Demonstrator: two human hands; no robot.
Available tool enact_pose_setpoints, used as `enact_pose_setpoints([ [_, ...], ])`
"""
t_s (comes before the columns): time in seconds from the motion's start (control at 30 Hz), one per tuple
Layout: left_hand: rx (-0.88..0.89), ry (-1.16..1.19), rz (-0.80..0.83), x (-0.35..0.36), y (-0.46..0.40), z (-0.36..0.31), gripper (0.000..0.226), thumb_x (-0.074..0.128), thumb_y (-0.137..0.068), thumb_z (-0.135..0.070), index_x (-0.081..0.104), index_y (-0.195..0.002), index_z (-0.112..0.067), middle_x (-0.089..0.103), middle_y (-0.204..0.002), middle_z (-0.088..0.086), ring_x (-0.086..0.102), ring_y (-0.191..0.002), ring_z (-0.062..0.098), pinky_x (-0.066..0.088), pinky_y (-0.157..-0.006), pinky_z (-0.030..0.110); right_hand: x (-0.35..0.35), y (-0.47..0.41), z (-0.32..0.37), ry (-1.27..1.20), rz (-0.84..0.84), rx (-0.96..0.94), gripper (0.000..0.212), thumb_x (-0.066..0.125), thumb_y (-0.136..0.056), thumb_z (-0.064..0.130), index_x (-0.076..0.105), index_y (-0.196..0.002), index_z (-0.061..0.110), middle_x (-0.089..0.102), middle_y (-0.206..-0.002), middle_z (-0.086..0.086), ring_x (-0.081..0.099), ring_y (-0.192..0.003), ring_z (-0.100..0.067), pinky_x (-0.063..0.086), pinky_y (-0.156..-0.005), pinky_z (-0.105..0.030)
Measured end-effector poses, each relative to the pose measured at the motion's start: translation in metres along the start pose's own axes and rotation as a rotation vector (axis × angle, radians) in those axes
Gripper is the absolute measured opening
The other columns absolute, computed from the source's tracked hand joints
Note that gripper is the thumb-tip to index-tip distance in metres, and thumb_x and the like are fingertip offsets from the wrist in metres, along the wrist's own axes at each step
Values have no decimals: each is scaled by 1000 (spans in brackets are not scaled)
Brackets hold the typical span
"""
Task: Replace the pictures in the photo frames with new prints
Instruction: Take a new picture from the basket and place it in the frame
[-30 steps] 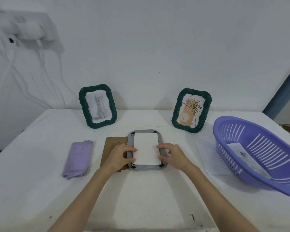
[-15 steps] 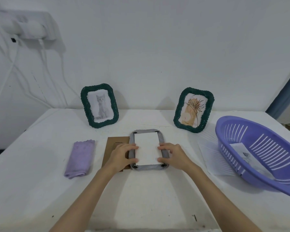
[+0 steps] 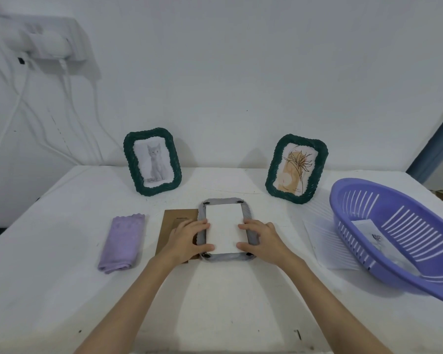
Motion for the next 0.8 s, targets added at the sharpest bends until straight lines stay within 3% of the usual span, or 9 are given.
enact_pose_setpoints([
  [0.2,20,29,-3,-2,2,-2,69,64,-77,-52,44,-135,-22,36,-147,-10,25,-138,18,21,-114,41,-1,0,1,15,-3,-5,54,69,-80,35,50,-129,25,40,-143,9,29,-123,-18,30,-107,-33],
  [0.3,50,82,-294,-32,9,-2,75,50,-76,-70,53,-125,-13,51,-135,3,42,-127,23,34,-108,43,-12,3,4,-29,-118,-24,55,69,-80,35,48,-130,24,45,-138,8,32,-118,-17,33,-102,-29],
  [0.37,-159,50,-484,-50,23,23,76,55,-82,-56,38,-137,-7,30,-150,8,20,-141,25,17,-116,37,-20,6,2,-56,-199,-7,54,68,-81,33,48,-130,22,46,-135,5,33,-117,-18,35,-101,-31],
  [0.43,-310,28,-493,-47,29,45,82,63,-79,-50,33,-139,-3,17,-155,12,7,-145,25,9,-116,36,-20,7,-3,-60,-212,31,53,66,-83,33,48,-131,19,46,-135,2,32,-118,-19,35,-101,-31],
  [0.53,-336,142,-477,-39,31,56,65,74,-73,-40,49,-119,-1,26,-151,16,13,-143,24,17,-116,35,-15,8,-5,-18,-195,44,50,64,-84,31,50,-130,16,46,-137,0,32,-122,-21,31,-101,-27],
  [0.63,-319,229,-523,-38,32,56,50,76,-72,-29,53,-105,0,40,-140,16,27,-137,24,28,-109,34,-13,9,-5,-3,-196,48,48,63,-85,30,51,-129,15,46,-138,1,32,-122,-22,31,-101,-27],
  [0.8,-302,289,-712,-66,50,46,50,75,-73,-22,51,-110,1,44,-132,13,45,-118,25,39,-93,25,-25,11,4,-137,-277,29,49,62,-86,27,46,-132,23,52,-128,4,39,-108,-18,39,-94,-29],
])
Point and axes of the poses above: each hand's wrist, its own y-axis away from the middle knuckle, its own x-axis out of the palm, z = x × y, the point moved 10 cm from there along -y, towards the middle knuckle
